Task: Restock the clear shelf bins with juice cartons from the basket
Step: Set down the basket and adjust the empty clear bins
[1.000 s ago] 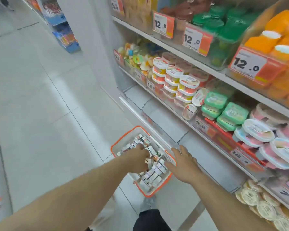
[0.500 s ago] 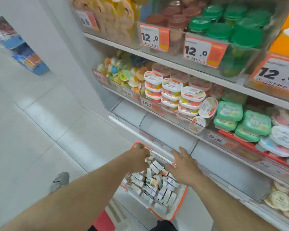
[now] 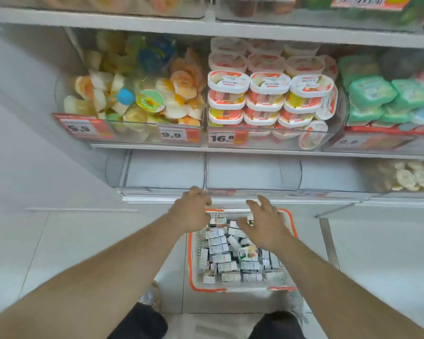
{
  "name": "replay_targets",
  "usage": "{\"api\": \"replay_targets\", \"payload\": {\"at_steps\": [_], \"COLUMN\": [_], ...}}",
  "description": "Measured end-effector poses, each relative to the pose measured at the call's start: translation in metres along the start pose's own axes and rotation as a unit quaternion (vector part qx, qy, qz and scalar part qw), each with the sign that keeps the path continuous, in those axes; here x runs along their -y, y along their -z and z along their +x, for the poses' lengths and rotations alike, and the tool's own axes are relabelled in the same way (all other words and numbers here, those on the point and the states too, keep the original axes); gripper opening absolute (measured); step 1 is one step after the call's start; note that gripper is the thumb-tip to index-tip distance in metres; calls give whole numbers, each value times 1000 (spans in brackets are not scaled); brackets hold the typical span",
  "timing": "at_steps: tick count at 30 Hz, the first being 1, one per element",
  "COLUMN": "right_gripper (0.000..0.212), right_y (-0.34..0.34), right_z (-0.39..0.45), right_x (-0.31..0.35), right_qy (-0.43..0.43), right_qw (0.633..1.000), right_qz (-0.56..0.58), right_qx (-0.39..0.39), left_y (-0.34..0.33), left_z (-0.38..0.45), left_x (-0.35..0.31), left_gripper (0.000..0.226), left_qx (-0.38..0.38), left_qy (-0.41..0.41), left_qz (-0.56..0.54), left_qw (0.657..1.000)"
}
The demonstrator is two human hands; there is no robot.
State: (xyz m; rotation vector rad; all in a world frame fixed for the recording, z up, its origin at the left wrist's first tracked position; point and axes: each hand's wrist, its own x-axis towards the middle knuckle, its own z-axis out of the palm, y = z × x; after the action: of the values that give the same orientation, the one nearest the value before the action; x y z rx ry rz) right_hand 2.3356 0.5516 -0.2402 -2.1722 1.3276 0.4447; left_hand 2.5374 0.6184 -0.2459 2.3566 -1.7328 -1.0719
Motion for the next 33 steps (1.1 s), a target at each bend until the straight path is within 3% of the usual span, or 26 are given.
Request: {"api": "replay_targets", "payload": {"at_steps": [6, 9, 13, 18, 26, 30, 33], "right_gripper": [67, 67, 64, 60, 74, 74, 73], "right_y": [-35, -57, -93, -125, -166, -175, -181], "right_z": [14, 42, 85, 142, 204, 216, 219], "right_x": [24, 18, 8, -12, -41, -46, -48], "right_qy": [3, 37, 120, 155, 127, 120, 129], "right_qw": [999, 997, 977, 944, 902, 886, 875], "right_qz": [14, 8, -19, -41, -55, -57, -68], "right_qx": [-30, -73, -176, -289, -409, -444, -462], "left_y": [-28, -48, -80, -117, -157, -164, -165], "left_z": [13, 41, 86, 142, 189, 199, 200], "left_x": [47, 61, 70, 80, 96, 101, 104], "left_gripper": [50, 65, 66, 54, 38, 35, 36], "left_qx": [-34, -115, -225, -394, -540, -565, -549], "left_qy": [21, 30, 18, -3, -18, -32, -23], "left_qz": [16, 42, 78, 68, 74, 76, 81], "left_qw": [999, 992, 971, 917, 838, 821, 832]}}
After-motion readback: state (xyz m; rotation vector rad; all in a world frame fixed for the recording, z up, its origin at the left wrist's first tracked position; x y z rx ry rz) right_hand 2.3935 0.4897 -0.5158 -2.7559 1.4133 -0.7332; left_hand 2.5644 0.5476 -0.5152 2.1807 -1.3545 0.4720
